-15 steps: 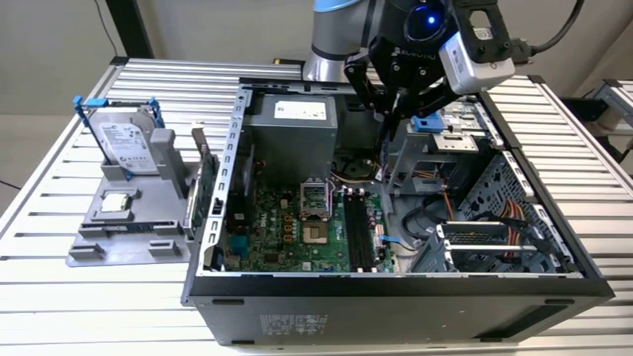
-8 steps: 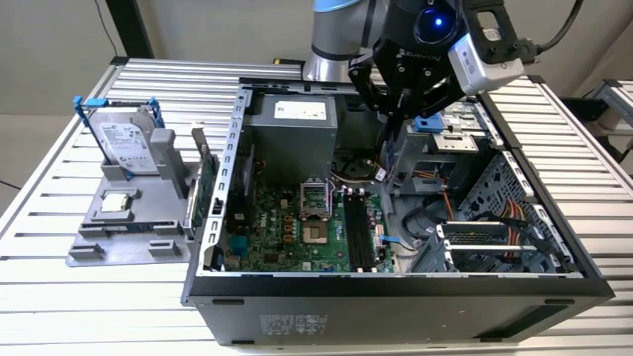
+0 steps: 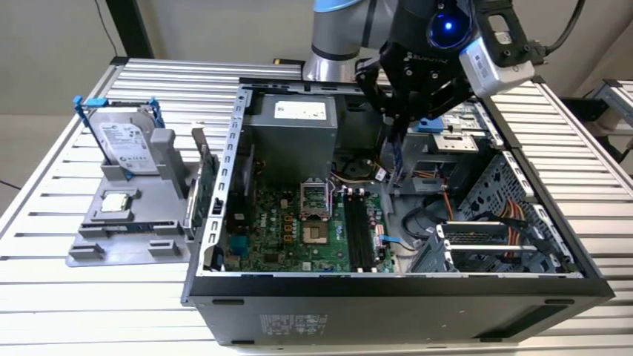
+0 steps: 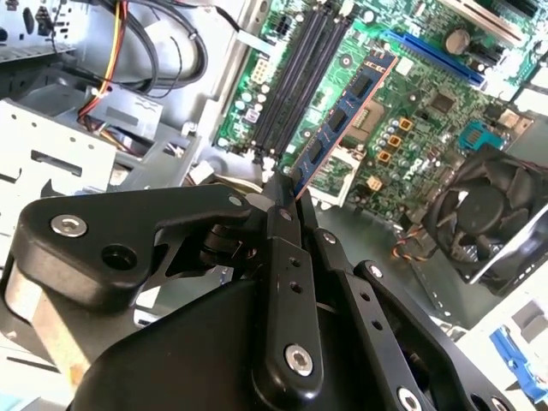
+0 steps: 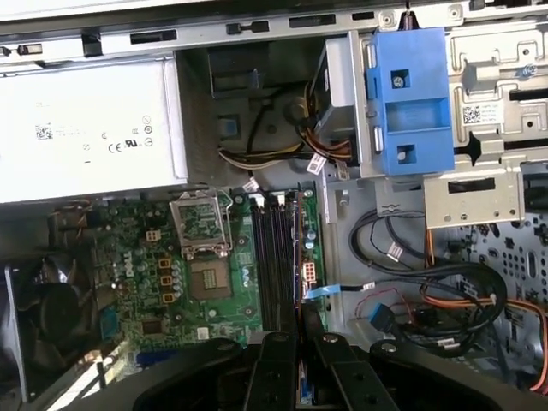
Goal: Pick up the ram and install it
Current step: 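Insert the ram into the slot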
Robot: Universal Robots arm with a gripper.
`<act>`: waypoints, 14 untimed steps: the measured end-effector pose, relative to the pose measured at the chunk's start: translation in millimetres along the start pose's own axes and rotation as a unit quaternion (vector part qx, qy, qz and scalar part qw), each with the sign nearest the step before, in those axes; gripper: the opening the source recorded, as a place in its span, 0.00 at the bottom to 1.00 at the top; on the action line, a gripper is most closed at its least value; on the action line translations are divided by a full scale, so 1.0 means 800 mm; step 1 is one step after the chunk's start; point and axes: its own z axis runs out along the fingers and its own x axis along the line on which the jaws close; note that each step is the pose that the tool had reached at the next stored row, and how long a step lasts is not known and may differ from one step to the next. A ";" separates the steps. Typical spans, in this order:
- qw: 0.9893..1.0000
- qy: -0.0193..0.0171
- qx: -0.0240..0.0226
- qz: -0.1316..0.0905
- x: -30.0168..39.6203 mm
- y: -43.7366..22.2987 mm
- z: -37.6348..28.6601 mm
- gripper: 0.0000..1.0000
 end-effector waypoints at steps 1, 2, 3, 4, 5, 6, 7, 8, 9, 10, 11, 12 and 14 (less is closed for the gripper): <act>1.000 0.000 0.000 -0.002 -0.0016 -0.0002 0.0005 0.00; 1.000 0.000 0.000 -0.003 -0.0030 -0.0004 0.0012 0.00; 1.000 0.000 0.000 -0.005 -0.0041 -0.0006 0.0020 0.00; 1.000 0.000 0.000 -0.007 -0.0049 -0.0010 0.0028 0.00; 1.000 0.000 0.000 -0.009 -0.0054 -0.0014 0.0038 0.00; 1.000 0.000 0.000 -0.010 -0.0056 -0.0019 0.0049 0.00; 1.000 0.000 0.000 -0.012 -0.0056 -0.0022 0.0061 0.00; 1.000 0.000 0.000 -0.013 -0.0056 -0.0024 0.0073 0.00; 1.000 0.000 0.000 -0.014 -0.0057 -0.0026 0.0087 0.00; 1.000 0.000 0.000 -0.015 -0.0057 -0.0026 0.0099 0.00; 1.000 0.000 0.000 -0.016 -0.0058 -0.0027 0.0113 0.00; 1.000 0.000 0.000 -0.017 -0.0058 -0.0027 0.0124 0.00; 1.000 0.000 0.000 -0.017 -0.0058 -0.0026 0.0133 0.00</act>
